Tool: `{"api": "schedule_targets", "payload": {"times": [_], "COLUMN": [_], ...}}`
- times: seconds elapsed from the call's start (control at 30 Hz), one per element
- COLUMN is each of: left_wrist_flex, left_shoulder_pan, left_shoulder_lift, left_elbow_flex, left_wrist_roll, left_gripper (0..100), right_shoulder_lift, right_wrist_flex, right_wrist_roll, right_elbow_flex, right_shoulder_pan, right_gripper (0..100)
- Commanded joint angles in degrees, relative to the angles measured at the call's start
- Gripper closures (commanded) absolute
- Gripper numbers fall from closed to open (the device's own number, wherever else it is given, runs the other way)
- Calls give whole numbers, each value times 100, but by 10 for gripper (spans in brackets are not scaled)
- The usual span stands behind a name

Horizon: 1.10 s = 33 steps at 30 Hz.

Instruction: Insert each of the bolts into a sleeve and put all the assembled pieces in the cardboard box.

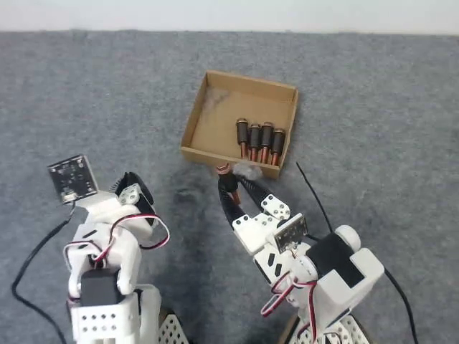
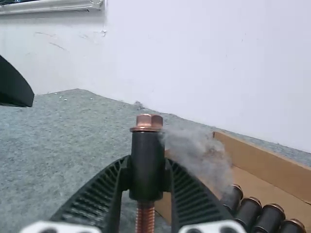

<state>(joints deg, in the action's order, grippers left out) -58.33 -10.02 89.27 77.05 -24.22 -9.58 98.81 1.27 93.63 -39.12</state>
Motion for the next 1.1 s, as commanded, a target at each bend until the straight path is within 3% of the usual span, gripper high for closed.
{"api": "schedule_targets", "payload": {"times": [0.0, 0.4, 0.63, 0.93, 1.07], "left_wrist_flex": [167, 1319, 1644, 1688, 1574], "left_shoulder_pan": [-62, -923, -976, -976, -976], "left_shoulder_lift": [123, 123, 123, 123, 123], "left_elbow_flex": [66, 1323, 1851, 1991, 1991], "left_wrist_roll": [-9, 677, 1125, 1424, 1468], "left_gripper": [989, 989, 989, 989, 989], "right_shoulder_lift": [66, 66, 66, 66, 101], "right_wrist_flex": [101, 101, -110, -154, -646], "right_wrist_roll": [88, 79, 97, 79, 88], "right_elbow_flex": [132, 132, 97, -484, -1090], "right_shoulder_pan": [242, 295, 303, 901, 1174], "right_gripper": [991, 991, 991, 991, 991]}}
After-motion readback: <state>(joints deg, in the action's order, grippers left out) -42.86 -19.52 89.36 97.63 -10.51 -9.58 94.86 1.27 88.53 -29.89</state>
